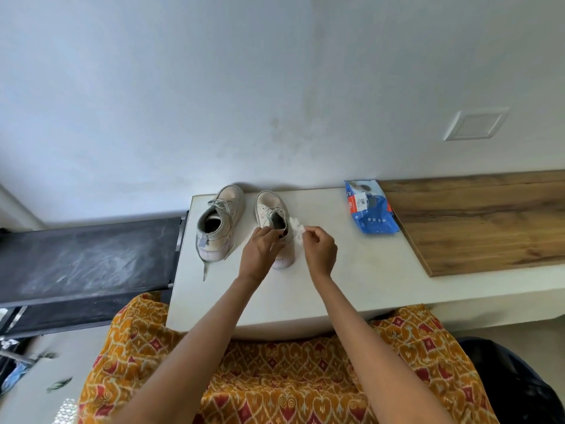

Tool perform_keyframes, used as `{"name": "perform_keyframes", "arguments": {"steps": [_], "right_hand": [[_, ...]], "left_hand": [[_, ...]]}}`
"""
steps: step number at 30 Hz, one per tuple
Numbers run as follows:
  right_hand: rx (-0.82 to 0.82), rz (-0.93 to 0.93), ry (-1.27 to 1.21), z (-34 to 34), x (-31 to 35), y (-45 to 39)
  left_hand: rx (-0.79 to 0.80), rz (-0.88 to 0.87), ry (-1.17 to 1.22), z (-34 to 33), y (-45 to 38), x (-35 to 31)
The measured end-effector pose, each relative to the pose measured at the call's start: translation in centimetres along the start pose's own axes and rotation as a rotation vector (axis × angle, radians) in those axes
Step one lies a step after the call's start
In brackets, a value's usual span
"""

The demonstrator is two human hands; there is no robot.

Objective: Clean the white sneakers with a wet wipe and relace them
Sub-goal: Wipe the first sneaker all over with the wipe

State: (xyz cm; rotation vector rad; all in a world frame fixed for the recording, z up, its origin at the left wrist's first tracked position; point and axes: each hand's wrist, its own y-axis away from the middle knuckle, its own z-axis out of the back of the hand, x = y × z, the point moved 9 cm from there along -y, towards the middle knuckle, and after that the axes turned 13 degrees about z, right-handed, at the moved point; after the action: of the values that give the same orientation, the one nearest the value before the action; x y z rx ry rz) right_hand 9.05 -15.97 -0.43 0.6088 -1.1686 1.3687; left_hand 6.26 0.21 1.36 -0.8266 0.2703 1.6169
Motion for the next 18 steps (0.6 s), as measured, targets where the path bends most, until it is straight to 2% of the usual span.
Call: {"name": "perform_keyframes", "arguments": {"steps": [2,5,8,11,16,18], "right_hand": [[-0.011,-0.080,-0.009,0.0,-0.4,-1.0],[0.123,-0.161,0.005,-2.4,-1.0,-1.3],[0.074,-0.205,-0.041,-3.2,-1.2,0.3],[0.009,-0.107,-0.021,-2.7,-0.2,2.8],[0.146,0.113,0.102,-2.3,0.6,3.7],[0.120,0.094,0.116,-1.2,0.8,2.6]], "left_hand": [[0.034,0.019,-0.034,-0.6,0.1,0.3],[0.052,0.037,-0.079,-0.8,0.2,0.2],[0.044,0.017,-0.103,-0.8,0.4,0.0],[0.026,-0.025,-0.116,-0.7,0.6,0.0],[-0.020,-0.087,-0.131,-0.7,0.6,-0.3],[-0.022,-0.063,-0.121,-0.7,0.6,-0.1]]}}
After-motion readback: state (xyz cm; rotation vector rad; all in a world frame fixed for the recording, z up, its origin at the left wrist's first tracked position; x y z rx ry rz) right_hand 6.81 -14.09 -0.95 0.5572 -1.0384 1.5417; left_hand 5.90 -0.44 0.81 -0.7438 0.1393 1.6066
